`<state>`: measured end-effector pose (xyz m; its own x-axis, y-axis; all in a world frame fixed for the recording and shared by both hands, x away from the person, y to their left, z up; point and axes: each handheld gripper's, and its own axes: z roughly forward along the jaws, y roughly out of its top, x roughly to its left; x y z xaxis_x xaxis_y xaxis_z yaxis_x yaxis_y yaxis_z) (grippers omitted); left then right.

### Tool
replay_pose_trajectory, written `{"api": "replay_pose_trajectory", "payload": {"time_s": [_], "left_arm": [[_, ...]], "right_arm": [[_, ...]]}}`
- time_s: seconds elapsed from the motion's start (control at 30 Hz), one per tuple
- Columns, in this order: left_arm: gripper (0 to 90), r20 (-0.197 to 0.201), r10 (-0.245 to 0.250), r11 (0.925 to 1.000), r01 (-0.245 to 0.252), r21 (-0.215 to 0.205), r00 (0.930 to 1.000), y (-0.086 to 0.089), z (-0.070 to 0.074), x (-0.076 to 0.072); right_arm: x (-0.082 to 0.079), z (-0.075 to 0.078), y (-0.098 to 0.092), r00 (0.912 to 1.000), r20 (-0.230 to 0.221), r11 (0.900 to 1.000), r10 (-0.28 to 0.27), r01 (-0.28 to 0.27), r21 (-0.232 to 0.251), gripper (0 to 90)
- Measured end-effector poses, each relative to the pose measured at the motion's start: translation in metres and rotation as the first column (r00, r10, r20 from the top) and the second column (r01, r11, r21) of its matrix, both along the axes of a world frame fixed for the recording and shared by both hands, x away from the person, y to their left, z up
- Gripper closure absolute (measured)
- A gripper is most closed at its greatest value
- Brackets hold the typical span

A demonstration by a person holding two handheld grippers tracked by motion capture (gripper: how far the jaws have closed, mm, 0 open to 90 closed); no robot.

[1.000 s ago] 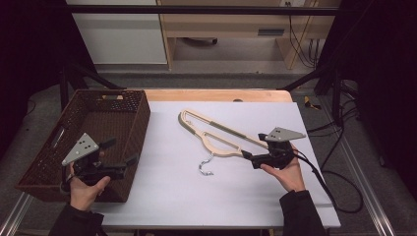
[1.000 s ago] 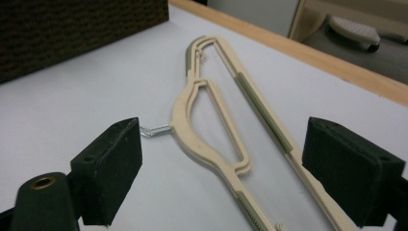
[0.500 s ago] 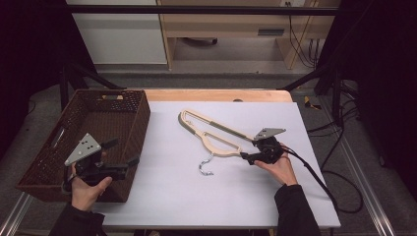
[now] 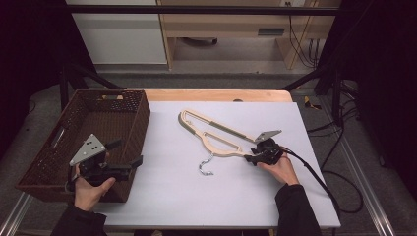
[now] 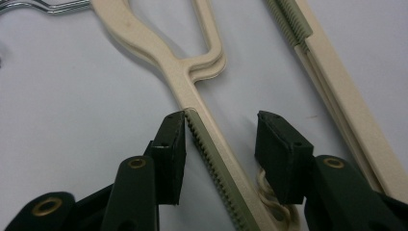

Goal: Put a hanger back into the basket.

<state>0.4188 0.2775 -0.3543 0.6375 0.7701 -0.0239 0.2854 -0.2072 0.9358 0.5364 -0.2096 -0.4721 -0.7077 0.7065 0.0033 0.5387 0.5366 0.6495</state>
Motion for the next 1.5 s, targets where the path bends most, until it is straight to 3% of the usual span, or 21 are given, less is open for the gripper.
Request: {"api": "replay_pose_trajectory", "payload": {"time_s": [0.03, 0.1, 0.23, 0.43, 0.53, 0.67, 0.8, 0.93, 1.0, 1.07, 1.17, 1.23, 1.43, 1.47, 1.5], "left_arm": [[4.6, -0.002, 0.0, 1.0, 0.0, 0.0, 1.0, 0.0, 0.0, 0.0], [4.6, -0.001, -0.003, 1.0, 0.003, 0.004, 1.0, -0.001, -0.001, 0.001], [4.8, 0.001, -0.002, 1.0, 0.002, 0.003, 1.0, -0.001, 0.0, 0.0], [4.8, -0.003, -0.006, 0.9999, 0.006, 0.011, 1.0, -0.002, -0.001, 0.0], [4.8, -0.002, -0.004, 1.0, 0.004, 0.008, 1.0, -0.001, -0.001, 0.0], [5.0, -0.003, -0.001, 1.0, 0.001, 0.002, 1.0, 0.0, 0.0, 0.0], [5.1, 0.0, -0.004, 1.0, 0.004, 0.006, 1.0, -0.001, 0.0, -0.001], [5.1, -0.004, -0.009, 0.9999, 0.009, 0.014, 1.0, -0.003, -0.001, -0.001], [5.1, -0.002, -0.011, 0.9998, 0.011, 0.016, 0.9999, -0.004, 0.0, -0.001], [5.1, -0.003, -0.012, 0.9998, 0.012, 0.015, 0.9999, -0.004, 0.0, -0.002], [5.2, -0.004, -0.013, 0.9998, 0.013, 0.015, 0.9999, -0.004, -0.001, -0.001], [5.3, -0.008, -0.015, 0.9998, 0.015, 0.014, 0.9999, -0.006, -0.001, -0.002], [5.3, -0.01, -0.022, 0.9995, 0.022, 0.022, 0.9997, -0.01, -0.002, -0.002], [5.3, -0.012, -0.025, 0.9994, 0.025, 0.025, 0.9996, -0.012, -0.002, -0.002], [5.4, -0.012, -0.025, 0.9994, 0.025, 0.025, 0.9996, -0.012, -0.002, -0.002]], "right_arm": [[0.0, 0.0, 0.0, 1.0, 0.004, 1.0, 0.007, -0.007, -0.002, 55.3], [-0.001, 0.001, 0.0, 0.9988, 0.008, 0.999, 0.049, -0.049, -0.001, 65.5], [-0.003, 0.003, 0.0, 0.9982, 0.018, 0.998, 0.057, -0.057, -0.005, 68.0], [-0.008, 0.01, 0.001, 0.9961, -0.045, 0.997, 0.076, -0.075, 0.02, 72.8], [-0.008, 0.013, 0.0, 0.9923, -0.044, 0.993, 0.116, -0.115, 0.034, 75.2], [-0.012, 0.02, 0.004, 0.9913, -0.077, 0.992, 0.107, -0.102, 0.07, 77.1], [-0.02, 0.021, 0.01, 0.9908, -0.089, 0.993, 0.102, -0.097, 0.06, 78.9], [-0.027, 0.013, 0.017, 0.9906, -0.115, 0.997, 0.074, -0.072, 0.02, 78.9], [-0.029, 0.011, 0.018, 0.9928, -0.104, 0.998, 0.059, -0.058, 0.022, 77.8], [-0.032, 0.012, 0.018, 0.9954, -0.092, 0.999, 0.026, -0.023, 0.039, 68.7], [-0.037, 0.009, 0.016, 0.9964, -0.081, 1.0, 0.027, -0.026, 0.015, 66.6], [-0.039, 0.006, 0.017, 0.995, -0.099, 1.0, 0.011, -0.011, 0.001, 64.3], [-0.042, 0.005, 0.02, 0.9982, -0.06, 0.999, 0.0, -0.002, -0.035, 71.3], [-0.044, 0.005, 0.022, 0.9987, -0.051, 0.999, 0.0, -0.002, -0.039, 77.9], [-0.044, 0.005, 0.022, 0.9987, -0.051, 0.999, 0.0, -0.002, -0.039, 77.9]]}}
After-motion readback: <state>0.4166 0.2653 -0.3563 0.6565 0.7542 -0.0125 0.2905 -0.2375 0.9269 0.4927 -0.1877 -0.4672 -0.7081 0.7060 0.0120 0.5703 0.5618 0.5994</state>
